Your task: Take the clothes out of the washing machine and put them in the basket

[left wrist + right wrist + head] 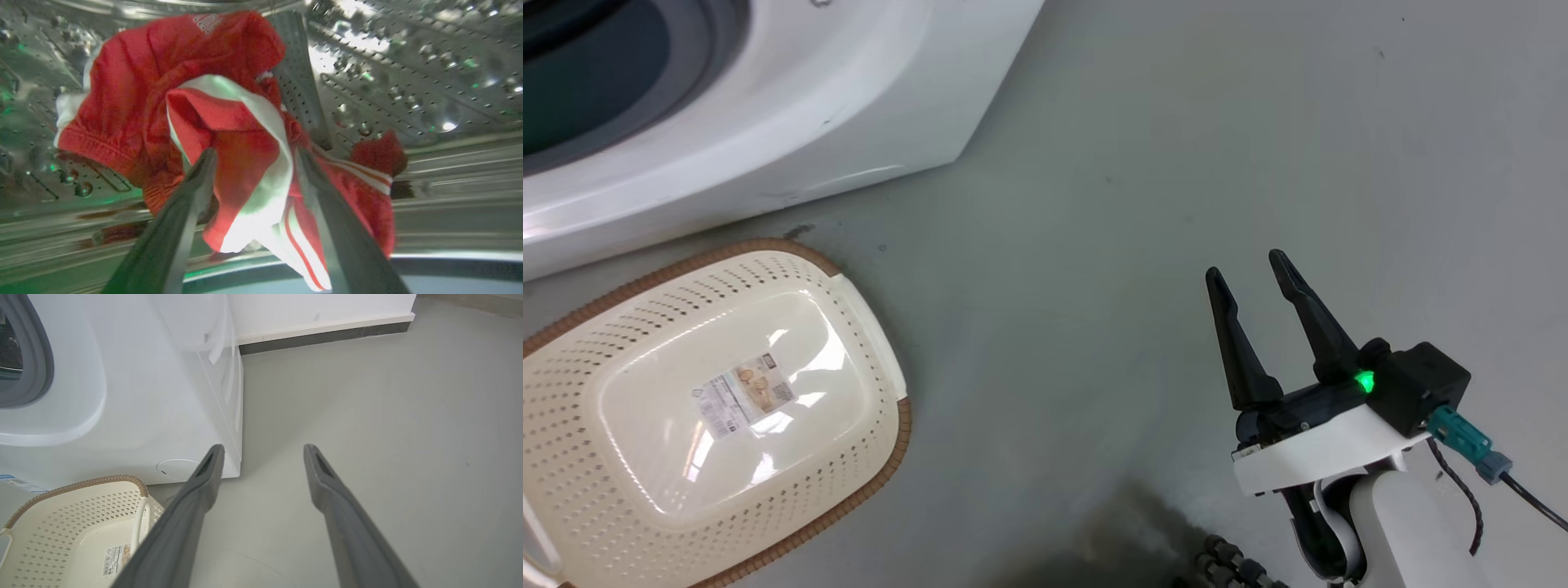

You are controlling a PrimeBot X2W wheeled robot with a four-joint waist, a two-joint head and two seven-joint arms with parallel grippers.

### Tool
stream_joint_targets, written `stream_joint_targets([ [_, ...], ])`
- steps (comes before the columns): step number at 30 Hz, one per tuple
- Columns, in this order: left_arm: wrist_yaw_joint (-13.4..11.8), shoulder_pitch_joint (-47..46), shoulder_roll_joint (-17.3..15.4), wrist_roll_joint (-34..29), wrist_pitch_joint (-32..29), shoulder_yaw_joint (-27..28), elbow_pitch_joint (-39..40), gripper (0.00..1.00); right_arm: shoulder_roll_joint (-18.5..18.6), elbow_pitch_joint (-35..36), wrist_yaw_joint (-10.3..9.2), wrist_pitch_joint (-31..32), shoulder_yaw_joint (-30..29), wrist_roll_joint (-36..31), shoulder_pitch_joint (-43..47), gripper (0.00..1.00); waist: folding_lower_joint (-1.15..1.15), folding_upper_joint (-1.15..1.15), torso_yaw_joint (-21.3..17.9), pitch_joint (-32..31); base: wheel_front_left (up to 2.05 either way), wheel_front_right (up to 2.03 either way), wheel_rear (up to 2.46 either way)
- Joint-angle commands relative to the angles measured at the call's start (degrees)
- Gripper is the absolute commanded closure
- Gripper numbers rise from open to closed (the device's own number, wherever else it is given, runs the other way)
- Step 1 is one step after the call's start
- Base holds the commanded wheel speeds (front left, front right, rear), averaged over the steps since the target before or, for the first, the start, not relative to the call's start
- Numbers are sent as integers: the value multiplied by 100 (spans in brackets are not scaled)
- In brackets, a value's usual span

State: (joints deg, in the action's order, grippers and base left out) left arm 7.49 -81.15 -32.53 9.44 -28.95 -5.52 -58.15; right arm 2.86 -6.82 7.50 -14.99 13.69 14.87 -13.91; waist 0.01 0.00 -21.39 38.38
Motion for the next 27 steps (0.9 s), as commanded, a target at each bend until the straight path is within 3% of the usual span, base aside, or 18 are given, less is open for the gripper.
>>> stream_joint_targets([
  [1, -5, -114, -72, 24, -258, -44, -3, 0, 4, 60, -2, -21, 32, 27, -86, 0, -1, 0, -128, 153, 0, 0, 0],
  [6, -97, -208, -194, 76, -1103, -41, 71, 0, 4, 118, -3, -22, 104, 111, -82, 0, -1, 0, -241, 320, 0, 0, 0],
  [11, -210, 13, -268, 94, -1573, -60, 333, 0, 4, 164, -3, -23, 206, 186, -79, 0, -1, 0, -313, 416, 0, 0, 0],
  [12, -237, 61, -268, 115, -1692, -56, 371, 56, 5, 171, -3, -23, 212, 192, -75, 0, -1, 0, -319, 425, 0, 0, 0],
  [13, -251, 121, -275, 117, -1788, -66, 416, 93, 4, 177, -3, -23, 221, 192, -75, 0, -1, 0, -322, 437, 0, 0, 0],
  [14, -287, 163, -283, 111, -1838, -75, 487, 100, 4, 182, -3, -23, 227, 203, -77, 0, -1, 0, -322, 447, 0, 0, 0],
  [21, -472, 373, -339, 144, -1743, -45, 1113, 100, 5, 164, -3, -23, 202, 203, -151, 0, -1, 0, -302, 453, 0, 0, 0],
  [27, -621, 762, -336, 126, -889, -25, 1666, 100, 4, 140, -3, -24, 108, 67, -163, 0, -1, 0, -196, 294, 0, 0, 0],
])
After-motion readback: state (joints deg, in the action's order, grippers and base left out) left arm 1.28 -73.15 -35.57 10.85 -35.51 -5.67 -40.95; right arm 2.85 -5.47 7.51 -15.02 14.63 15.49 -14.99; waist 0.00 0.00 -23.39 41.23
